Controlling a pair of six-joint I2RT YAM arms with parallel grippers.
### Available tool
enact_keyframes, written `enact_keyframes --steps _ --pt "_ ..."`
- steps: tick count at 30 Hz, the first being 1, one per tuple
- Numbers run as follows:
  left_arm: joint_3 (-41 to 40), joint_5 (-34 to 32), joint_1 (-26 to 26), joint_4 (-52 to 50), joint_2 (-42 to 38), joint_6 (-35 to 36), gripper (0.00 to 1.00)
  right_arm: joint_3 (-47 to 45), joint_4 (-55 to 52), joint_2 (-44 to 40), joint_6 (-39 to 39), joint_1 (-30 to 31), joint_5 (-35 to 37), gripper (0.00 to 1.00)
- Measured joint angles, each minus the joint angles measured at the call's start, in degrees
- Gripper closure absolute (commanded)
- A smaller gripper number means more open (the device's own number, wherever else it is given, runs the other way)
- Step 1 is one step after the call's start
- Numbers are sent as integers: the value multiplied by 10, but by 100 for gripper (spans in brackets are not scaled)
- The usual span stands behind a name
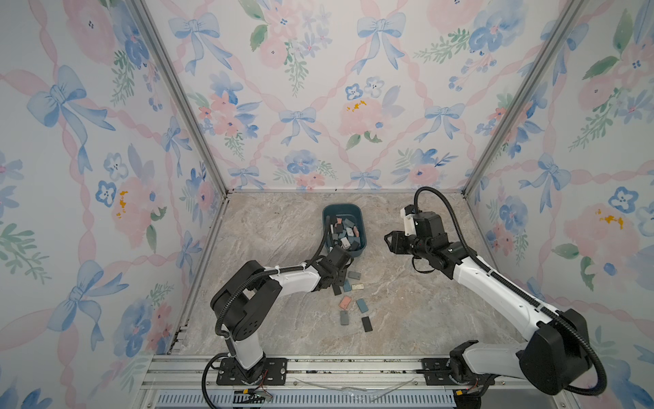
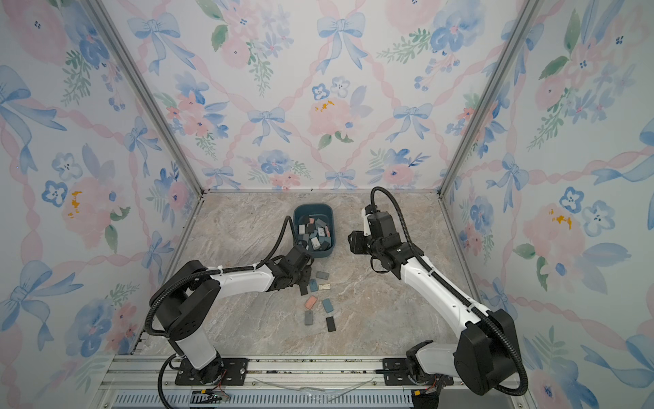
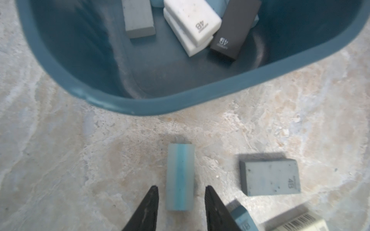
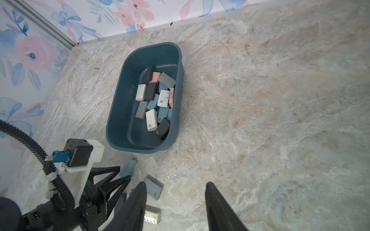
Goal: Put the eraser in the storage box
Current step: Pick up the eraser from the center of the board.
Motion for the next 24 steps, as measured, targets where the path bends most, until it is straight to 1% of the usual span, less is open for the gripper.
enact_keyframes --steps 6,11,17,24 --pt "0 -4 0 3 11 0 61 0 0 0 0 0 0 50" --pt "3 -12 0 10 17 0 65 0 0 0 0 0 0 50" --pt "4 -15 0 13 18 -5 76 0 0 0 2 -2 0 50" --pt "4 -17 0 13 18 -7 80 0 0 1 2 -2 -4 50"
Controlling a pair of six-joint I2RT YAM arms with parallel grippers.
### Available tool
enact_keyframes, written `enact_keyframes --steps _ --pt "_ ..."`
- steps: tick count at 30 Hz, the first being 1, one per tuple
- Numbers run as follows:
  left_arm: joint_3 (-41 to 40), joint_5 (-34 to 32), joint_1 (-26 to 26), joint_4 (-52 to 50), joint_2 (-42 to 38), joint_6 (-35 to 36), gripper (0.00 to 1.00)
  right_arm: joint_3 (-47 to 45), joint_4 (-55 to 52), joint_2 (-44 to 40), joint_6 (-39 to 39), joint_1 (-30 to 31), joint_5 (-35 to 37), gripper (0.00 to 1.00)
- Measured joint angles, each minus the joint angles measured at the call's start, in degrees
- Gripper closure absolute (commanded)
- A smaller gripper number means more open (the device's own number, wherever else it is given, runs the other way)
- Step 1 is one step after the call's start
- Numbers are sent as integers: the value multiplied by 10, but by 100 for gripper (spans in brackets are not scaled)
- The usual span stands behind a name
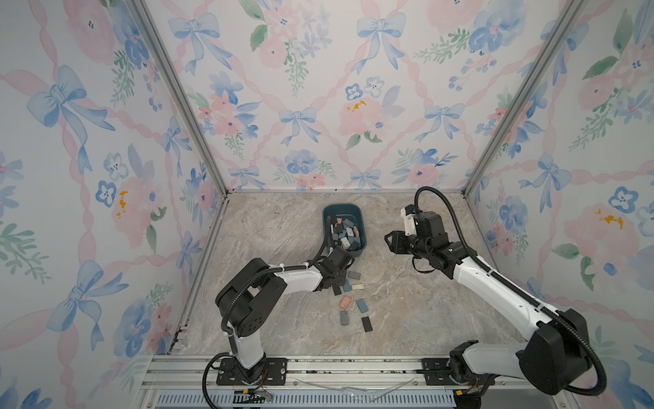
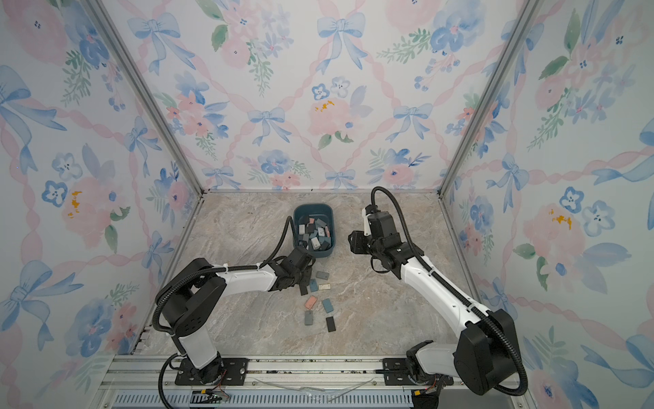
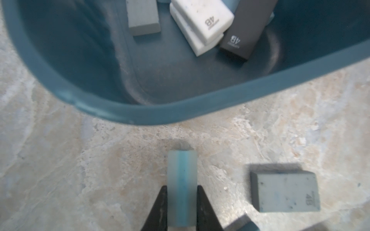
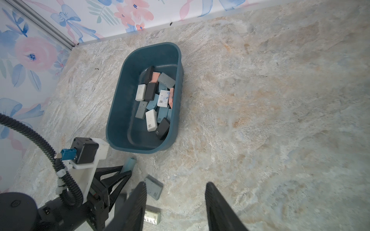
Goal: Put the eraser in the storage box
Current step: Pick up the eraser from the center of the board.
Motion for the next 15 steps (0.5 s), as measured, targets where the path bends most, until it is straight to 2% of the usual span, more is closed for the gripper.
enact_keyframes --steps 15 --pt "0 0 0 -7 -17 0 86 0 0 13 5 0 -9 50"
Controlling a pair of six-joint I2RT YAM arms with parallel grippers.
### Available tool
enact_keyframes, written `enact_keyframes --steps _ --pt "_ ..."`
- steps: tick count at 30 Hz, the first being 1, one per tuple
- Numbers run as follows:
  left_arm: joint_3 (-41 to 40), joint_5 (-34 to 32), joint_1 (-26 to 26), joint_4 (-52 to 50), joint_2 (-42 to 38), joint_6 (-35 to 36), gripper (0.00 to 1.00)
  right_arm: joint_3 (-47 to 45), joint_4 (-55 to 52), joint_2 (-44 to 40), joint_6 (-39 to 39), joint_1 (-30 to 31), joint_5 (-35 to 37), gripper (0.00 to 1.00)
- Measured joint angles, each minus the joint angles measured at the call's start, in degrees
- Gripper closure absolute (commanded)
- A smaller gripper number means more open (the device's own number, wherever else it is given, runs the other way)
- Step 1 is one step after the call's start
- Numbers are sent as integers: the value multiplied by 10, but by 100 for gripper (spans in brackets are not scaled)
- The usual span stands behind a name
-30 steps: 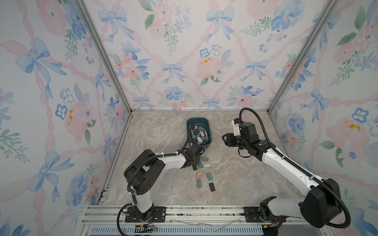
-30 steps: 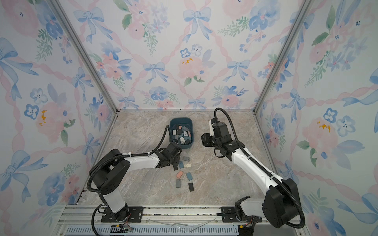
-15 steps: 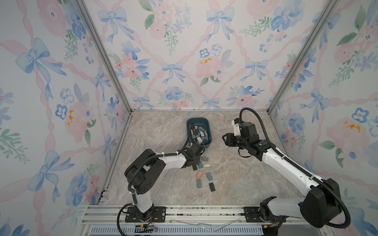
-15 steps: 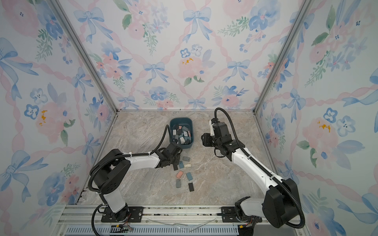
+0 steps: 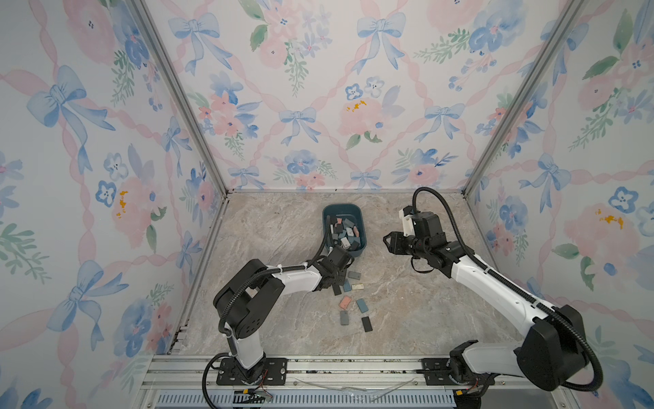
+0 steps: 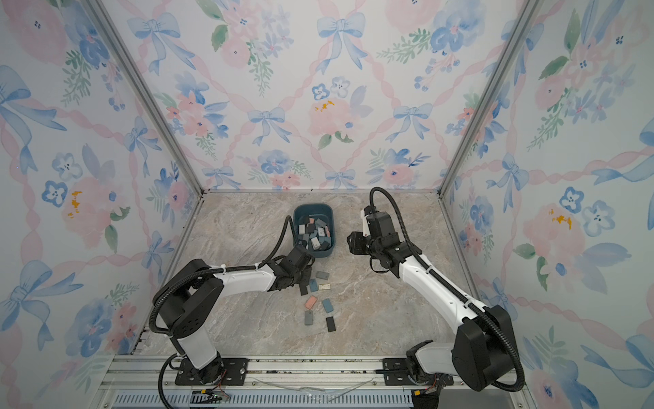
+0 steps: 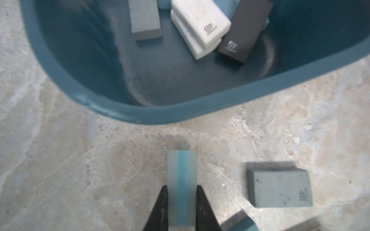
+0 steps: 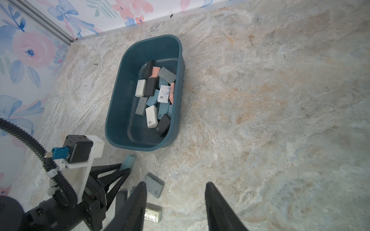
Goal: Put the eraser in the storage box
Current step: Pick up the eraser from the center of the board.
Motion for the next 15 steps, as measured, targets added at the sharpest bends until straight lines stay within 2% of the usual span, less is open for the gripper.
enact_keyframes --steps 15 --pt "-24 0 0 -9 -71 0 85 0 0 0 10 0 -5 50"
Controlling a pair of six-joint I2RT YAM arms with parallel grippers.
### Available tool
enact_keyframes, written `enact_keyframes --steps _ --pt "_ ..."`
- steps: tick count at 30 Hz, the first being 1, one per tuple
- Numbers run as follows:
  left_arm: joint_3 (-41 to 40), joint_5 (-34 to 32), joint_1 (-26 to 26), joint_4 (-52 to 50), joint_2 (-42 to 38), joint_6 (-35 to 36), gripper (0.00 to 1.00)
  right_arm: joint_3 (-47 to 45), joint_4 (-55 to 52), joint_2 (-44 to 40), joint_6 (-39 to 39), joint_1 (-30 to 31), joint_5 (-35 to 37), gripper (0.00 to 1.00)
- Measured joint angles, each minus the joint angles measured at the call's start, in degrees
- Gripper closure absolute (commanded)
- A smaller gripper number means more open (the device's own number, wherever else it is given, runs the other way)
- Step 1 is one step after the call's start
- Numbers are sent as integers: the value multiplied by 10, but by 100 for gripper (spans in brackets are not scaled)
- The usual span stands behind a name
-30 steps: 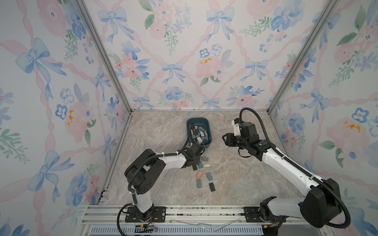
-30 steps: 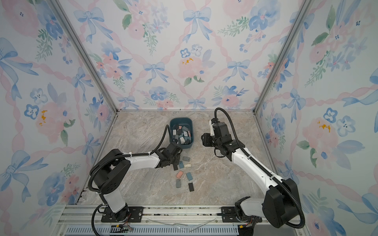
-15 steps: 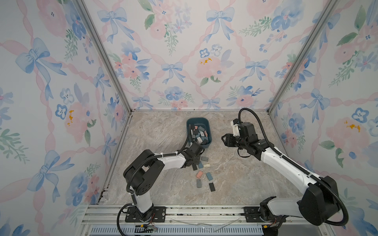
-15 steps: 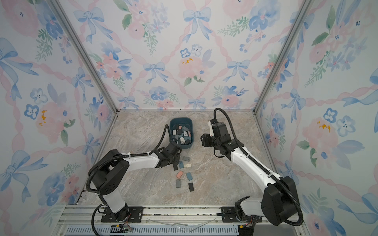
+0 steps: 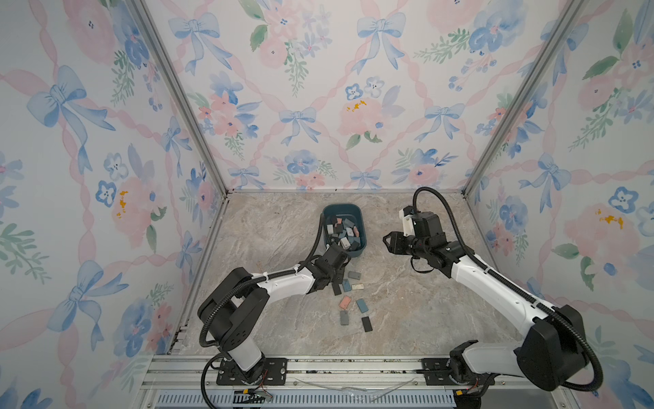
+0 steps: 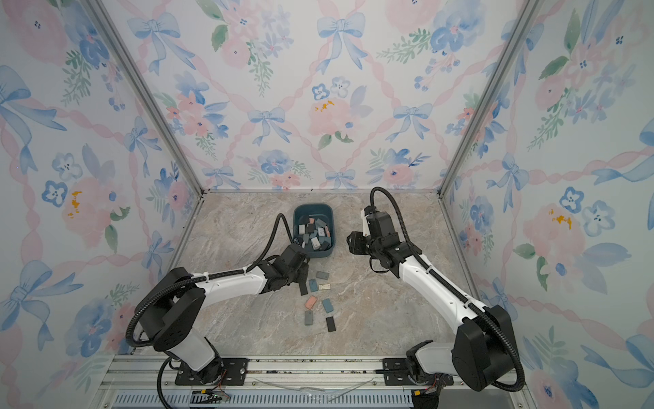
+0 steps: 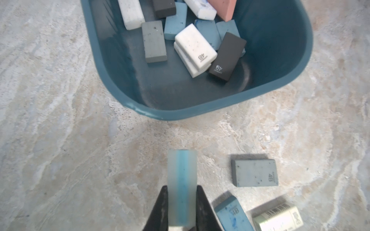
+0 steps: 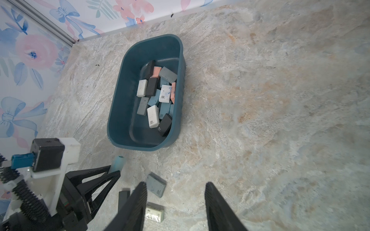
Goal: Put the eraser in the storage box
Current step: Pick up the eraser from the center of the board, then place the eraser in the storage box.
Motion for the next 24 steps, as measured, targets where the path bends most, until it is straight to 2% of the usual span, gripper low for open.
enact_keyframes --steps 14,24 --pt "-12 -15 -2 -13 -83 -3 83 0 0 0 0 0 -7 50" --pt "65 31 40 -32 -73 4 83 0 0 0 0 0 -7 50"
